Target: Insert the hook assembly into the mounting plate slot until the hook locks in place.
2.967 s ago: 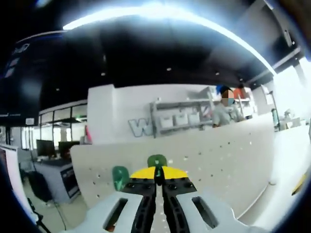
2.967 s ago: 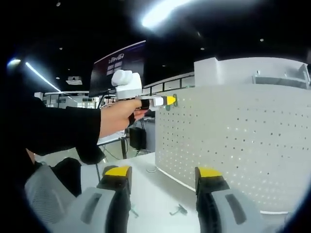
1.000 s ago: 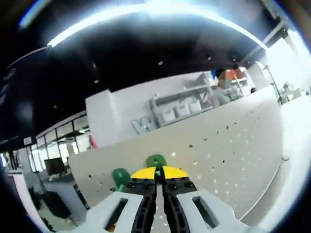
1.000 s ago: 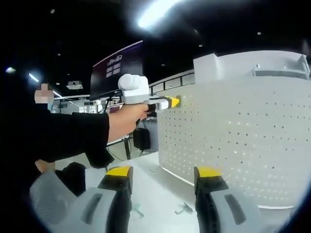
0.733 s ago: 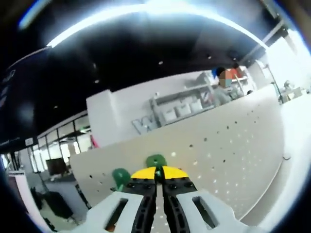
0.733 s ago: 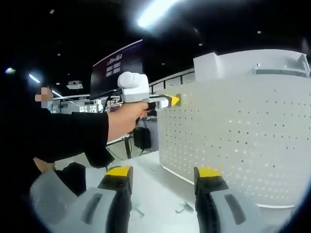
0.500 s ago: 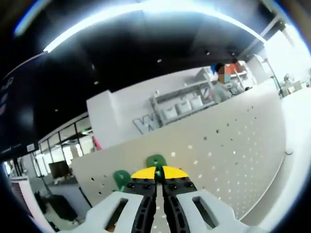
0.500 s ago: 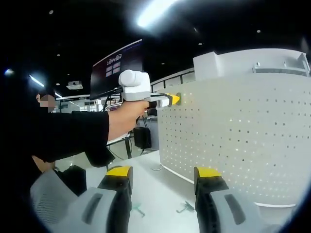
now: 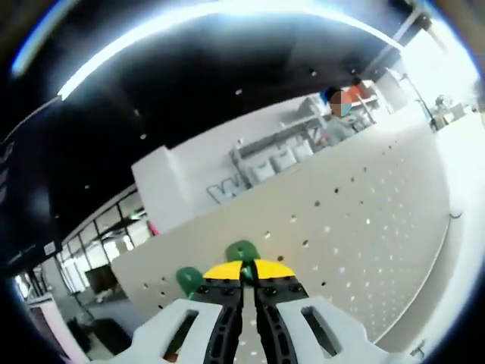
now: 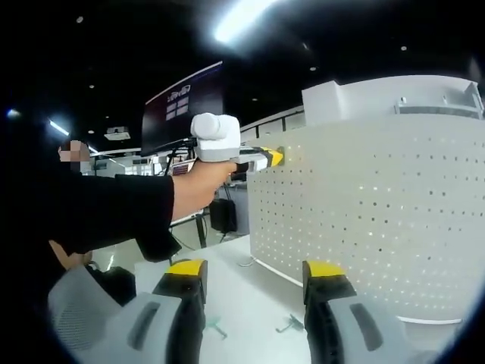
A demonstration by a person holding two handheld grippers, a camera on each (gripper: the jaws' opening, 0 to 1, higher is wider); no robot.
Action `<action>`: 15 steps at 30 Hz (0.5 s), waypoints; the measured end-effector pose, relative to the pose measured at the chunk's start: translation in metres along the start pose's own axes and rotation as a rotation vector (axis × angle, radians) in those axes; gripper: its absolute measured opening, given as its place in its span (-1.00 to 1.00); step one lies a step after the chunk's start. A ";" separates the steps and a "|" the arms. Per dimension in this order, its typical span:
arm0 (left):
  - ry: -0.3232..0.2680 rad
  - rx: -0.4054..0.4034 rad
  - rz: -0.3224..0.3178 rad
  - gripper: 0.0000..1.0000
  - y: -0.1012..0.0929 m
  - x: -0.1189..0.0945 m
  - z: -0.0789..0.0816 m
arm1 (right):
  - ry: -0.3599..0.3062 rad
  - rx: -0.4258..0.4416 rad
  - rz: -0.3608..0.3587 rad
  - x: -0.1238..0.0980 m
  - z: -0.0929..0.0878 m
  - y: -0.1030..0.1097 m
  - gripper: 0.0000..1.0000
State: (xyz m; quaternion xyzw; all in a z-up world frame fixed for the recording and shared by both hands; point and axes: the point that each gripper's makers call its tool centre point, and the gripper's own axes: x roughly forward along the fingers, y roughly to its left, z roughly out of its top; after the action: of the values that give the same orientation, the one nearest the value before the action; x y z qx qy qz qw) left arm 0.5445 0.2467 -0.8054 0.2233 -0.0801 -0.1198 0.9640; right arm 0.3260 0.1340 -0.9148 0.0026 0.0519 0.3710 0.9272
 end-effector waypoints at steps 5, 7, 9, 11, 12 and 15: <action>-0.023 -0.078 -0.006 -0.92 0.002 -0.001 0.000 | 0.001 0.001 -0.002 0.000 0.000 -0.001 -0.03; -0.029 -0.126 -0.019 -0.91 0.002 -0.003 0.000 | 0.000 0.000 -0.002 0.000 0.000 -0.001 -0.03; -0.037 -0.154 -0.028 -0.90 0.002 -0.005 0.000 | 0.000 0.000 0.000 0.000 0.000 0.000 -0.03; -0.031 -0.162 -0.033 -0.89 0.001 -0.005 -0.001 | 0.002 -0.002 0.004 0.001 0.000 0.001 -0.03; -0.018 -0.170 -0.041 -0.89 0.000 -0.005 -0.003 | 0.001 -0.003 0.004 0.001 0.000 0.002 -0.03; -0.019 -0.183 -0.039 -0.85 0.001 -0.007 -0.004 | 0.001 -0.004 0.006 0.001 0.000 0.002 -0.03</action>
State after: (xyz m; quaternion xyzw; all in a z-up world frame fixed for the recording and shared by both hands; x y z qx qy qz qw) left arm 0.5389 0.2510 -0.8091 0.1345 -0.0734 -0.1475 0.9771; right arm 0.3249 0.1360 -0.9146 0.0006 0.0513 0.3740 0.9260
